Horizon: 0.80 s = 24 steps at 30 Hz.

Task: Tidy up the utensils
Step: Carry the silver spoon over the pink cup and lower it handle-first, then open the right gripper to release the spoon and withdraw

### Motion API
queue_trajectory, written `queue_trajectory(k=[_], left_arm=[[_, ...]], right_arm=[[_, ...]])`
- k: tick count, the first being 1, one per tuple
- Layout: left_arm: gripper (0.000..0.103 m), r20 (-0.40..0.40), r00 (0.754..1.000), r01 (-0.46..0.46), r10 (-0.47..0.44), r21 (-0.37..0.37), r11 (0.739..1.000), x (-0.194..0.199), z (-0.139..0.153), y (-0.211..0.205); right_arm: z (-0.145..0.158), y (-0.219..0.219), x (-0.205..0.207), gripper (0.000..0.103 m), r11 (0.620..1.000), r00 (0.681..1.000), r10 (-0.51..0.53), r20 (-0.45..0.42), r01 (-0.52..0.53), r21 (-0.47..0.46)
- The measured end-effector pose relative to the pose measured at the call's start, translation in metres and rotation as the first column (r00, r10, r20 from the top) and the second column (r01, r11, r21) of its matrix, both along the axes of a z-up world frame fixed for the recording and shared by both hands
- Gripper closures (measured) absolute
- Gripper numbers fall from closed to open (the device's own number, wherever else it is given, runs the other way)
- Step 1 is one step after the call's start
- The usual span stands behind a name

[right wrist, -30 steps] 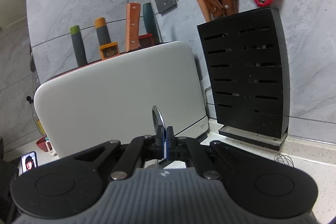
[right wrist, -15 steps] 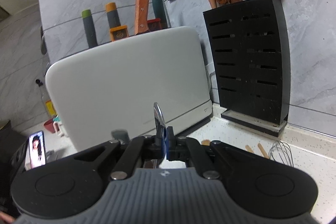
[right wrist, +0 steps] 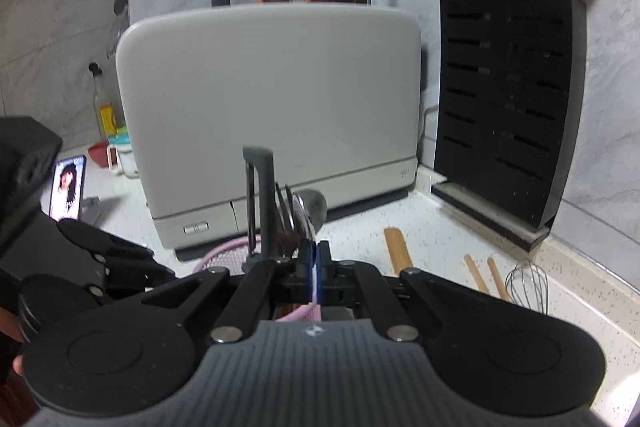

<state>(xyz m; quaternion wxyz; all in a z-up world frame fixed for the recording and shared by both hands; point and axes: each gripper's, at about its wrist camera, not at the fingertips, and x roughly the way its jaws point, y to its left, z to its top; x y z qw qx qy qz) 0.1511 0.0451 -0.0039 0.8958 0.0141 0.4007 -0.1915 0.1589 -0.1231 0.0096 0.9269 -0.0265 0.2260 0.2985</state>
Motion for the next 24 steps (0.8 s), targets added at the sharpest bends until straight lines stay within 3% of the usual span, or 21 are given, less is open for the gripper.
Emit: queue_trajectory(k=[7, 17, 24], left_arm=[[0.013, 0.026, 1.0, -0.007, 0.007, 0.006, 1.0, 0.0, -0.001, 0.001], [0.009, 0.137, 0.99, 0.011, -0.015, 0.023, 1.0, -0.008, 0.004, -0.002], [0.009, 0.049, 0.997, 0.065, -0.065, 0.002, 0.998, 0.001, 0.011, 0.005]], right_arm=[[-0.004, 0.009, 0.003, 0.103, 0.998, 1.0, 0.013, -0.016, -0.014, -0.053], [-0.003, 0.006, 0.013, 0.103, 0.999, 0.998, -0.018, -0.061, 0.016, -0.037], [0.0, 0.003, 0.018, 0.099, 1.0, 0.995, -0.017, -0.102, 0.016, -0.005]])
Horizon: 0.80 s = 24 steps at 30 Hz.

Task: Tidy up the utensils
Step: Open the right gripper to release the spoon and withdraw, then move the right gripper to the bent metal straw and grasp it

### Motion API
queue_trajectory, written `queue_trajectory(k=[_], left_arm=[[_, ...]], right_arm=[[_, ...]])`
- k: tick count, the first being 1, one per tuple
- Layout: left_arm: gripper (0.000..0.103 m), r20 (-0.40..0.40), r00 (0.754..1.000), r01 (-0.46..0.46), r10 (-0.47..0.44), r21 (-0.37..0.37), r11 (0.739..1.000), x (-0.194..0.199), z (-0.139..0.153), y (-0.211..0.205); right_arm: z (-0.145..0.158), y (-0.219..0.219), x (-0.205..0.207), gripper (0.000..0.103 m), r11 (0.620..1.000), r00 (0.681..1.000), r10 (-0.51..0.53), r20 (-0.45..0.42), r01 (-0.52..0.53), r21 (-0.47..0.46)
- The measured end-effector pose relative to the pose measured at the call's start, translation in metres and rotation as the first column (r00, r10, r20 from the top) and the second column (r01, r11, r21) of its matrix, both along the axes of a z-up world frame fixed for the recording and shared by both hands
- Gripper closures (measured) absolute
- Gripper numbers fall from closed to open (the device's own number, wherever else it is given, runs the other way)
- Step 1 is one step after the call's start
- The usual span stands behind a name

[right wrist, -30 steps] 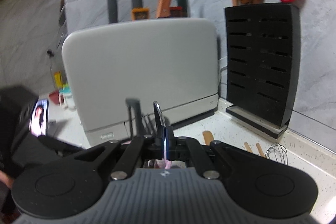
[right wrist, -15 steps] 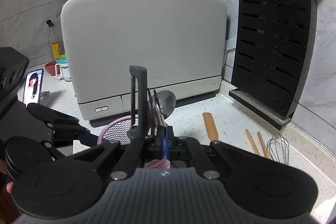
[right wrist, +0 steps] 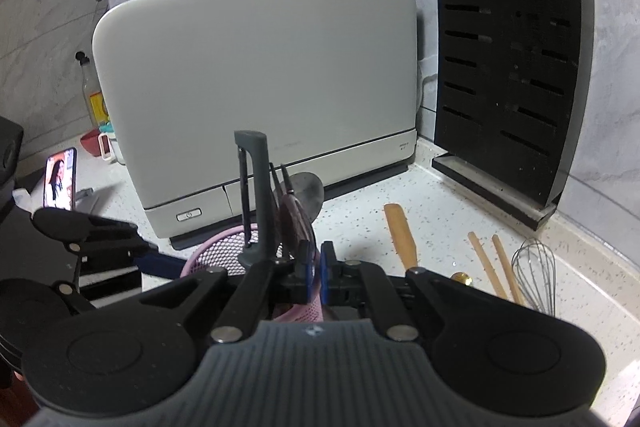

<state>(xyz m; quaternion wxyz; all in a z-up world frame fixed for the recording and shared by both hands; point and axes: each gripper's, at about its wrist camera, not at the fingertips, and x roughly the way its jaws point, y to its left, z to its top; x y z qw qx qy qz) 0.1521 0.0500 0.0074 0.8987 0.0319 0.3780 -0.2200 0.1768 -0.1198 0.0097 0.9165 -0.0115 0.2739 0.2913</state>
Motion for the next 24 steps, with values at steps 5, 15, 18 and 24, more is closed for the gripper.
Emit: queue_trajectory(k=[5, 15, 18, 24], left_arm=[[0.009, -0.014, 1.0, 0.012, -0.012, 0.009, 1.0, 0.003, 0.005, 0.005], [0.008, 0.026, 0.999, 0.043, -0.046, 0.084, 0.996, 0.006, 0.005, -0.011], [0.008, 0.029, 0.999, 0.034, -0.036, 0.09, 0.995, 0.008, 0.004, -0.015], [0.011, 0.026, 1.0, 0.01, -0.012, 0.074, 0.997, 0.01, 0.002, -0.017]], right_arm=[[0.009, -0.007, 0.003, 0.073, 0.999, 1.0, -0.009, -0.024, 0.01, 0.044], [0.028, -0.036, 0.017, 0.058, 0.99, 0.986, -0.125, -0.107, 0.131, 0.049], [0.025, -0.045, 0.025, 0.055, 0.985, 0.974, -0.171, -0.146, 0.173, 0.006], [0.003, -0.05, 0.037, 0.054, 0.978, 0.96, -0.197, -0.2, 0.179, -0.102]])
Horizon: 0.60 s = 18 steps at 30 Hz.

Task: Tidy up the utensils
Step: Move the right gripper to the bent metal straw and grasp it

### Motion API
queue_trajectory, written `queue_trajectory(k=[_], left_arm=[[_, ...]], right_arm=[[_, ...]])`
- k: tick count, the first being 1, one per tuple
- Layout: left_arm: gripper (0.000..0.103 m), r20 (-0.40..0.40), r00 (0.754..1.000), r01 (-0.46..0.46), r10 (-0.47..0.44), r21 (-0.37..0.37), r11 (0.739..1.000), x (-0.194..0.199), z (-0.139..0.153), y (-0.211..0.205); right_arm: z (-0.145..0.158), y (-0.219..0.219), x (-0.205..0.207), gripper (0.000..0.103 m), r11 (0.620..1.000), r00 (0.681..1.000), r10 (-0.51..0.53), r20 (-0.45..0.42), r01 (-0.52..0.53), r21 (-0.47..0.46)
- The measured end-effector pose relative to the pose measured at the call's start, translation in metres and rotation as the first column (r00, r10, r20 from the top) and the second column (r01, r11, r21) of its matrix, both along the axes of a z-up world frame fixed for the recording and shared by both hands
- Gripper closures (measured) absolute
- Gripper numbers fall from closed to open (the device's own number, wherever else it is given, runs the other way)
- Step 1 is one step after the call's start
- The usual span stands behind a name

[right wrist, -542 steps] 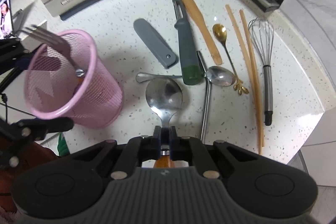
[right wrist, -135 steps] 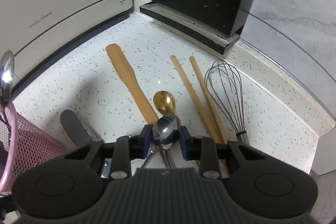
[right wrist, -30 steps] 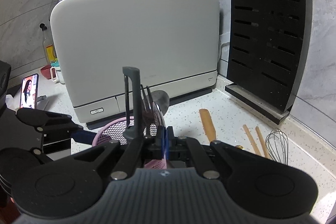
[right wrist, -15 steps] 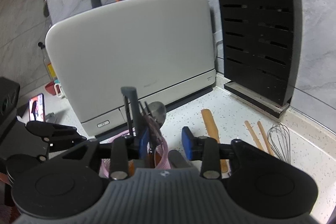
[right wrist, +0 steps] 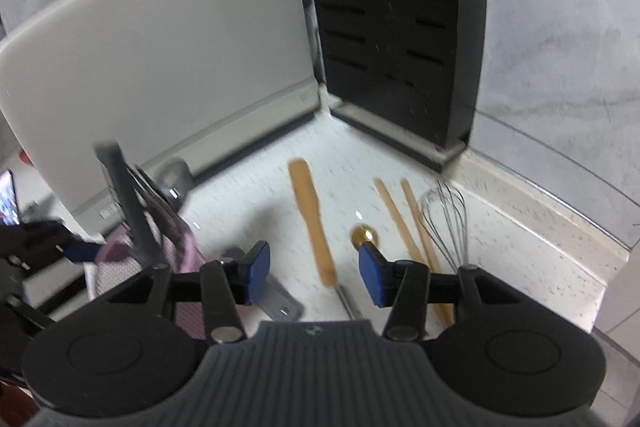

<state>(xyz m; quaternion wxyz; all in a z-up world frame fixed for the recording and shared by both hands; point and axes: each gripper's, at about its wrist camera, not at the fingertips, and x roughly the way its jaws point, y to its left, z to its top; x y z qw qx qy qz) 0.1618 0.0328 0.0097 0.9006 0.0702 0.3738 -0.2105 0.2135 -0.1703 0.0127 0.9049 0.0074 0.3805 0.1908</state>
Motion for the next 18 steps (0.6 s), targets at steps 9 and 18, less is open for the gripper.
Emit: queue_trajectory(k=[9, 18], left_arm=[[0.012, -0.012, 1.0, -0.005, 0.005, 0.012, 1.0, -0.001, 0.002, 0.0], [0.013, -0.014, 1.0, -0.003, 0.003, 0.011, 1.0, -0.002, 0.002, 0.001]], right_arm=[[-0.027, 0.005, 0.012, 0.065, 0.992, 0.995, 0.052, -0.081, -0.061, -0.112], [-0.052, 0.008, 0.029, 0.078, 0.976, 0.977, 0.056, -0.204, -0.097, -0.194]])
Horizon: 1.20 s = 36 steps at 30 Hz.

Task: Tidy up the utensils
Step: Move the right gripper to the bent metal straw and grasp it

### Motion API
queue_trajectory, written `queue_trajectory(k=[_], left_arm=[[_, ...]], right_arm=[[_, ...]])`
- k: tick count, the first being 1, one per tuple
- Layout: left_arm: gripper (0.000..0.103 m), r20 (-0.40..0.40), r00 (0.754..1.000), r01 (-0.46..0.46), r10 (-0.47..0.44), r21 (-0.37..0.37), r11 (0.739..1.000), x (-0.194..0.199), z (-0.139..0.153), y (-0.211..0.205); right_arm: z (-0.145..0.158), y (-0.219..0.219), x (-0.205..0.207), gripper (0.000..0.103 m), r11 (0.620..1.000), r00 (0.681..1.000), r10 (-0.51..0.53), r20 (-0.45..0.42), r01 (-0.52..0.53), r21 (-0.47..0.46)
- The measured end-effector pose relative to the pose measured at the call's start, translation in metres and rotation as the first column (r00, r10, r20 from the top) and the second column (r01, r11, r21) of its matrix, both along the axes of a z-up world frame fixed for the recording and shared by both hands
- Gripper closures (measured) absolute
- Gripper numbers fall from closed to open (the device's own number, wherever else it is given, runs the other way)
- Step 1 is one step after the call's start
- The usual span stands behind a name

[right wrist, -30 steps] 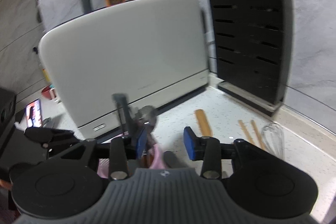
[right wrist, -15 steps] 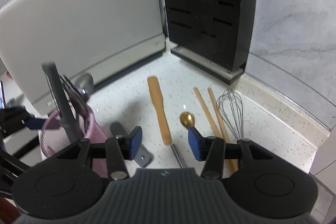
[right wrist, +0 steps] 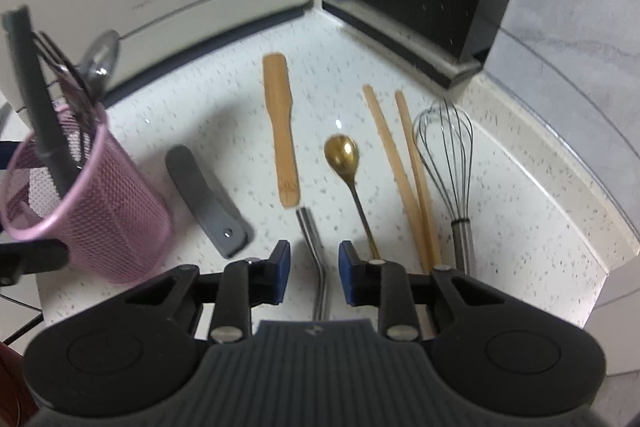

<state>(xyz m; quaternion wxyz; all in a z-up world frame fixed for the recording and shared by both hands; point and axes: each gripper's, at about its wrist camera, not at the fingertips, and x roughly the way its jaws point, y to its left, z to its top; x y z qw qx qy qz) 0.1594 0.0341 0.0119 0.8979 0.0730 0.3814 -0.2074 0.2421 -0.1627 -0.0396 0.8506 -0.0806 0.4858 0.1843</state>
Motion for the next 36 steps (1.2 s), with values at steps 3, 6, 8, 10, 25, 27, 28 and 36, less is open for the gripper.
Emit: queue_trajectory(k=[3, 6, 8, 10, 25, 27, 28, 36], left_arm=[[0.013, 0.0, 1.0, 0.001, -0.001, -0.001, 1.0, 0.0, 0.0, 0.001], [0.014, -0.001, 1.0, -0.002, 0.002, -0.002, 1.0, -0.001, 0.0, 0.001], [0.014, -0.001, 1.0, -0.004, 0.004, -0.002, 1.0, -0.002, 0.0, 0.001], [0.014, -0.001, 1.0, -0.004, 0.004, -0.002, 1.0, -0.002, 0.001, 0.001], [0.014, -0.015, 1.0, -0.007, 0.006, -0.018, 1.0, -0.002, 0.0, 0.004], [0.014, -0.017, 1.0, -0.008, 0.008, -0.019, 1.0, -0.002, 0.0, 0.004], [0.014, -0.017, 1.0, -0.008, 0.007, -0.019, 1.0, -0.002, 0.0, 0.004], [0.014, -0.02, 1.0, -0.008, 0.008, -0.024, 1.0, -0.002, 0.0, 0.005]], right_arm=[[-0.003, 0.0, 0.001, 0.082, 1.0, 1.0, -0.001, -0.021, 0.001, -0.01], [-0.004, 0.003, 0.0, 0.085, 1.0, 1.0, 0.005, -0.03, -0.006, -0.024], [-0.006, 0.005, 0.001, 0.086, 0.999, 0.999, 0.005, -0.038, -0.007, -0.037], [-0.007, 0.005, 0.001, 0.087, 0.999, 0.999, 0.002, -0.045, -0.004, -0.044], [-0.006, 0.016, 0.019, 0.086, 0.99, 0.986, 0.026, -0.163, -0.047, -0.131], [-0.005, 0.019, 0.025, 0.086, 0.987, 0.979, 0.026, -0.201, -0.058, -0.152], [-0.006, 0.02, 0.027, 0.086, 0.985, 0.976, 0.027, -0.214, -0.062, -0.161], [-0.008, 0.034, 0.041, 0.096, 0.973, 0.953, 0.035, -0.302, -0.102, -0.208]])
